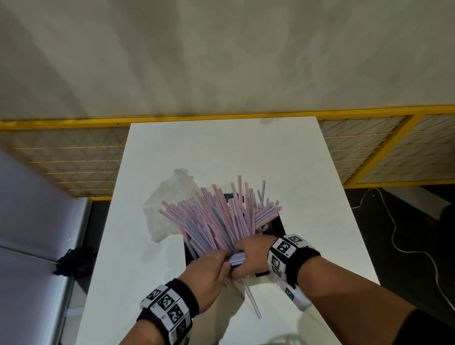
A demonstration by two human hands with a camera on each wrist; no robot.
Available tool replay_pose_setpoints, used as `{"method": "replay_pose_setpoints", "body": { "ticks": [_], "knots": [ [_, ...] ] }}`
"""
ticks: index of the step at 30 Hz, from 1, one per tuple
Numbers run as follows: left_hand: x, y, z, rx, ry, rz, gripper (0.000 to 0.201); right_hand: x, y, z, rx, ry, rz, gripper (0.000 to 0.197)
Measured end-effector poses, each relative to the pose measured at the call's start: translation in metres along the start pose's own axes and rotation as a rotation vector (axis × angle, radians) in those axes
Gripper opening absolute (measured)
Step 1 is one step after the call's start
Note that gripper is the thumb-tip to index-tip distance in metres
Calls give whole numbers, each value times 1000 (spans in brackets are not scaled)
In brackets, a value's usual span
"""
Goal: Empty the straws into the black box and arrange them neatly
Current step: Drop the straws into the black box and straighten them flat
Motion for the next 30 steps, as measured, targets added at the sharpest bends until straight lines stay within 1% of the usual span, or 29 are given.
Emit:
{"method": "replay_pose_setpoints", "body": {
  "ticks": [4, 8, 11, 17, 21, 23, 25, 27, 30],
  "knots": [
    [-2, -1, 0, -43, -50, -4, 35, -2, 3, 0, -79, -38, 22, 44],
    [-2, -5, 1, -78, -41, 56, 31, 1, 10, 6, -165, -64, 64, 44],
    [3, -7, 2, -92, -81, 62, 31, 9, 18, 15, -212, -83, 120, 42],
    [6, -7, 2, -84, -157, 57, 35, 25, 42, 36, -277, 32, 244, 34],
    [2, -6, 8, -137, -78, 30, 28, 36, 60, 46, -351, 5, 296, 31],
    [2, -6, 11, -151, -70, 8, 26, 40, 67, 48, -399, -17, 296, 33],
    [2, -4, 13, -159, -72, -11, 25, 43, 70, 41, -374, 20, 275, 38],
    [1, -3, 13, -162, -98, -38, 23, 45, 70, 27, -302, 43, 243, 46],
    [1, 0, 14, -169, -68, -7, 19, 48, 64, 11, -212, -29, 163, 60]
  ]
}}
Point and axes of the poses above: each hand's wrist, its own y-axis away from the middle knuckle, its own z-axis out of the back of the hand, x = y × z, the point moved 5 cm from there along -y, towards the middle knuckle, and after that the axes turned 15 degrees about -x, right-handed, at the moved point
